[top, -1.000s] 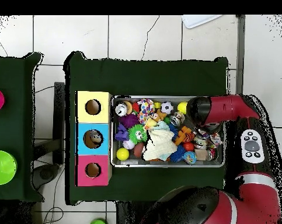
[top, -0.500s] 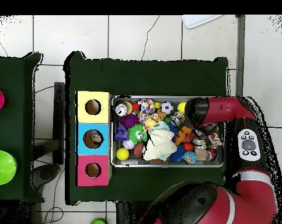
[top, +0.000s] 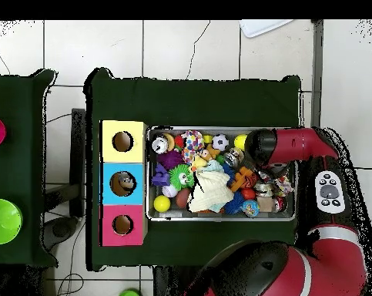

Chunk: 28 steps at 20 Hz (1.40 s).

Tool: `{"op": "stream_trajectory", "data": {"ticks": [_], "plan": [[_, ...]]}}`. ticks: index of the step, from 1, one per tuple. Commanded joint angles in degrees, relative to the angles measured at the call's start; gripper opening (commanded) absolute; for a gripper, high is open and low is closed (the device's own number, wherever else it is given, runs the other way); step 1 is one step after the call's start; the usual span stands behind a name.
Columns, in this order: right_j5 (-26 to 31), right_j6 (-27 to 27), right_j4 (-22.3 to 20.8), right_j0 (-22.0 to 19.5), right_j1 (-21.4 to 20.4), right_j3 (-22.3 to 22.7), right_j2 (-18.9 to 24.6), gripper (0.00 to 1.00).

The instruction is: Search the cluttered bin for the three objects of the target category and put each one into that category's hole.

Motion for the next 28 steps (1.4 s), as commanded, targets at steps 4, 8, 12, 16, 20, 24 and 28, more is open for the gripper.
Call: {"op": "stream_trajectory", "data": {"ticks": [4,8,12,16,20,24,28], "plan": [[-7.92,-3.11,-2.12,-0.61,1.99,2.26,1.72,1.00],[-10.20,-1.89,-1.39,-0.88,1.90,3.15,1.56,0.00],[-10.52,-1.51,-0.76,-0.89,1.95,3.47,1.41,0.00],[-8.58,-0.56,0.30,-0.76,2.49,2.62,1.29,0.00],[-6.98,-0.84,0.99,-0.74,2.73,1.88,1.61,0.00],[-4.44,-0.61,2.61,-0.89,1.67,1.91,1.76,0.00],[-4.50,-0.08,4.84,-1.66,1.96,2.02,2.54,1.00]]}}
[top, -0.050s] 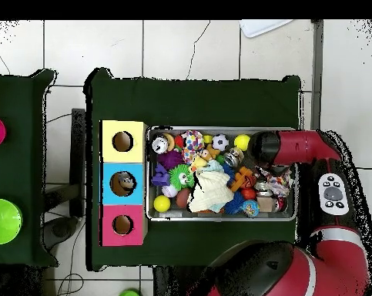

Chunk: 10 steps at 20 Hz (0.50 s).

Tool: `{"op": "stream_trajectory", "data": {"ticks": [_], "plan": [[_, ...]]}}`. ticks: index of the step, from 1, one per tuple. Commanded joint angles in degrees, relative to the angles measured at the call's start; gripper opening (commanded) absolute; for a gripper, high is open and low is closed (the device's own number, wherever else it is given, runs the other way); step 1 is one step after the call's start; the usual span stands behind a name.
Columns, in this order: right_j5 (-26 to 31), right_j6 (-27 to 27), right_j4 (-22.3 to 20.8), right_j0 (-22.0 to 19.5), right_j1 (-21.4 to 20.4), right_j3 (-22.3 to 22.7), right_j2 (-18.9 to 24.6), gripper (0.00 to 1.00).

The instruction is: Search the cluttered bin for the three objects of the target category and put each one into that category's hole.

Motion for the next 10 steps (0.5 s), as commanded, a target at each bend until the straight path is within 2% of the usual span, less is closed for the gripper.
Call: {"op": "stream_trajectory", "data": {"ticks": [1,5,10], "plan": [[1.82,0.01,4.00,-1.13,1.58,2.14,3.10,1.00],[3.23,1.66,5.88,-1.27,1.24,2.87,2.20,1.00],[3.48,2.05,6.34,-0.73,2.41,0.82,1.43,1.00]]}}
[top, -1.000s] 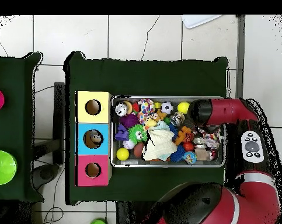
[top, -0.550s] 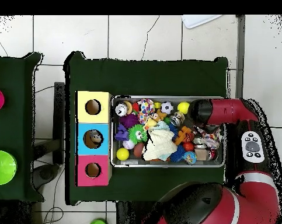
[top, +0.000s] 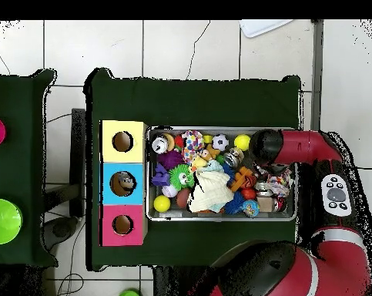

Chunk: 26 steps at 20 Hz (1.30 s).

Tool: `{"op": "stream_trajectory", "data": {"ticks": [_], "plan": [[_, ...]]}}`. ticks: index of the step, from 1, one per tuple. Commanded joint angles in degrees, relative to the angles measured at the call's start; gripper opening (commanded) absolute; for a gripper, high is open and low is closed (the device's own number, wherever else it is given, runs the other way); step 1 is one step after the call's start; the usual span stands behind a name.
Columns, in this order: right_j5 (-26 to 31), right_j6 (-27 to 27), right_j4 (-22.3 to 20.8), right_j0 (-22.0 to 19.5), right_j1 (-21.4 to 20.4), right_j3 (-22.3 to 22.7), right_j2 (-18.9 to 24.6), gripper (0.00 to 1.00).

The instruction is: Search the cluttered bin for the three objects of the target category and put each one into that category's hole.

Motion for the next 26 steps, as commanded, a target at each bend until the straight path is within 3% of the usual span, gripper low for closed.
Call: {"op": "stream_trajectory", "data": {"ticks": [1,8,13,19,26], "plan": [[3.46,1.89,2.39,-0.22,2.20,0.64,1.21,1.00],[3.54,-1.18,-2.53,1.02,2.74,-0.72,-2.26,1.00],[1.11,-3.05,-4.56,1.74,1.02,0.89,-4.34,1.00],[-0.07,-2.82,-4.79,2.33,-0.11,2.66,-5.42,1.00],[-0.05,-0.80,-4.02,3.01,1.72,1.76,-6.24,1.00]]}}
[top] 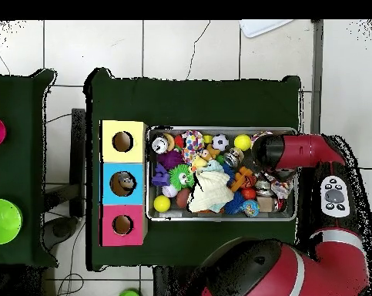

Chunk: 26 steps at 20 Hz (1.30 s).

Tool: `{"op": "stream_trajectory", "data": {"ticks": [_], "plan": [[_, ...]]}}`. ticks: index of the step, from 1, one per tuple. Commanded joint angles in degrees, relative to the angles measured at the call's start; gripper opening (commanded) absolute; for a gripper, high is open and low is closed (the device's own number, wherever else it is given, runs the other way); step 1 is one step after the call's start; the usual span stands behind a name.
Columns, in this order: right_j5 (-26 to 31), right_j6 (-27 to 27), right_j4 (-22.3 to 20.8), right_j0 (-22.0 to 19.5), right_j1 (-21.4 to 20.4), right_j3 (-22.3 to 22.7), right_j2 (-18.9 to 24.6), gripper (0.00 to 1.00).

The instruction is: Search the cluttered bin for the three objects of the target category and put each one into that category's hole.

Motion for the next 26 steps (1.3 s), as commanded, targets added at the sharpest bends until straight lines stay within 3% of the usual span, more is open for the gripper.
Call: {"op": "stream_trajectory", "data": {"ticks": [1,13,18,21,23,24,26], "plan": [[0.02,-0.49,-2.26,0.65,1.78,2.12,-0.28,1.00],[5.23,1.31,2.31,-0.67,3.96,0.18,0.54,1.00],[6.50,2.15,3.99,-1.44,3.82,1.32,0.07,1.00],[8.44,-1.07,4.45,-1.26,4.48,0.17,1.04,1.00],[8.67,-0.22,4.94,-1.30,4.59,0.12,0.80,1.00],[8.79,0.21,5.18,-1.33,4.65,0.09,0.68,0.00],[9.57,0.96,5.29,-1.01,4.21,-0.12,0.03,0.00]]}}
